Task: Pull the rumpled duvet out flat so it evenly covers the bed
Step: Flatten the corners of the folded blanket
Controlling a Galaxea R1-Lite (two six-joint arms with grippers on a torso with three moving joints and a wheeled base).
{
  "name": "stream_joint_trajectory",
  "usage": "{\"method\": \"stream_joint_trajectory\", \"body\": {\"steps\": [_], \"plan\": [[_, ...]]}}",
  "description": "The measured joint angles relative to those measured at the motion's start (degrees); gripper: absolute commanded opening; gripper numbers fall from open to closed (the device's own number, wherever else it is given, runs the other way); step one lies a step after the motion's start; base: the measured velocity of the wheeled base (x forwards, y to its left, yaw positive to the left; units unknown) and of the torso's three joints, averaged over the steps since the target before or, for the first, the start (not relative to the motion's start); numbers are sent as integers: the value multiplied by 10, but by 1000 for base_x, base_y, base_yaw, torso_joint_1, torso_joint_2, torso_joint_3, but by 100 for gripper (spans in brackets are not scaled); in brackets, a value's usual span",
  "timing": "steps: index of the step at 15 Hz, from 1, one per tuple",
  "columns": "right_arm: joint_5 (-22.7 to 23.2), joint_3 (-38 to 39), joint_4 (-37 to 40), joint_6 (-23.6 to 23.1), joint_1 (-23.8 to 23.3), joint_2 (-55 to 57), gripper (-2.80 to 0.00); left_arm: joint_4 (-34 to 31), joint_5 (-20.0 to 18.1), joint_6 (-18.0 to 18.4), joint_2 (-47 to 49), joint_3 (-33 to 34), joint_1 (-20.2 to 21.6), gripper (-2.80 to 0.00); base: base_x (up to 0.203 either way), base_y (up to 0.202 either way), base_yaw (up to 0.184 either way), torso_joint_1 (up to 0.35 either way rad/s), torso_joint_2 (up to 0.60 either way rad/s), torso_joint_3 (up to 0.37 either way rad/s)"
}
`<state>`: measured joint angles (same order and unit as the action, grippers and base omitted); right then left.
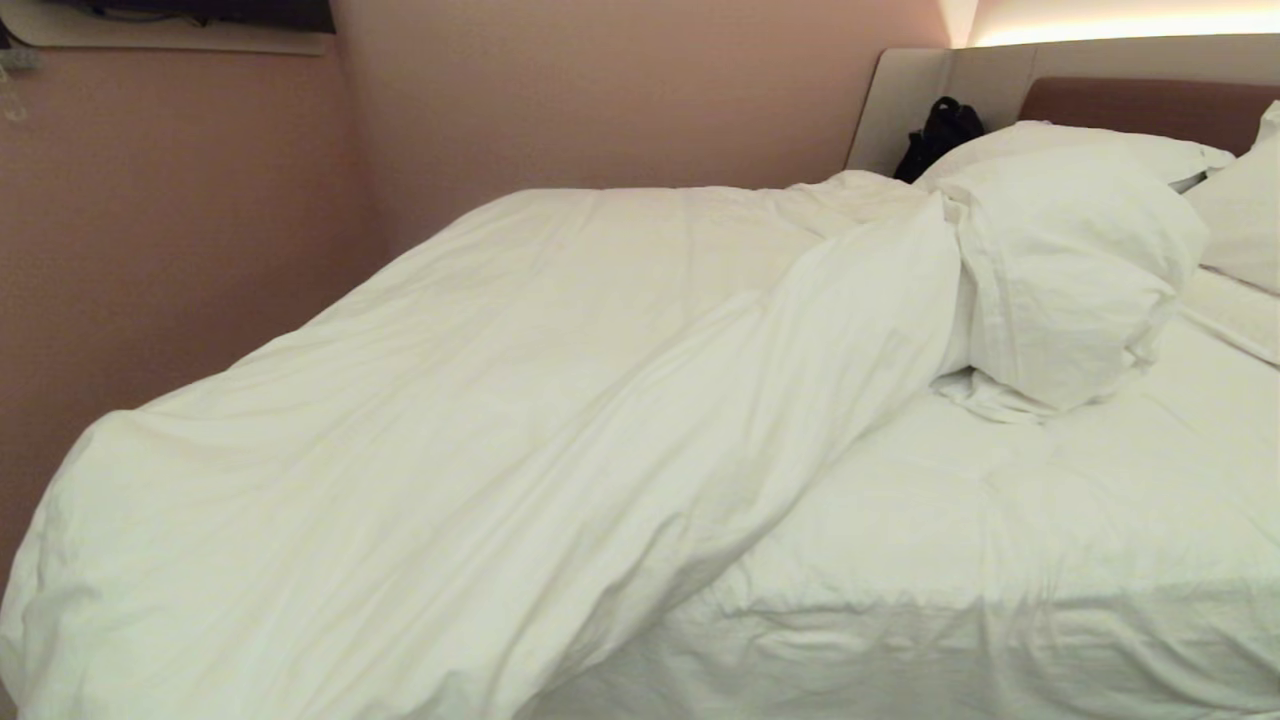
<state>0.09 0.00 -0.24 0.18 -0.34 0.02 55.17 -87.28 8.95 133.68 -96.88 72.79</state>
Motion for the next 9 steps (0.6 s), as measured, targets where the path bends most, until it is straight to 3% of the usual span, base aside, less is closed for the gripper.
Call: {"method": "stream_joint_trajectory", "body": {"steps": [3, 5, 9], "plan": [[0, 0, 0, 0, 0, 0, -280, 6, 0, -52, 49, -114, -5, -280, 0, 0, 0, 0, 0, 0], [0, 0, 0, 0, 0, 0, -280, 6, 0, -98, 74, -124, -14, -280, 0, 0, 0, 0, 0, 0], [0, 0, 0, 0, 0, 0, -280, -9, 0, -110, 90, -128, -20, -280, 0, 0, 0, 0, 0, 0]]}}
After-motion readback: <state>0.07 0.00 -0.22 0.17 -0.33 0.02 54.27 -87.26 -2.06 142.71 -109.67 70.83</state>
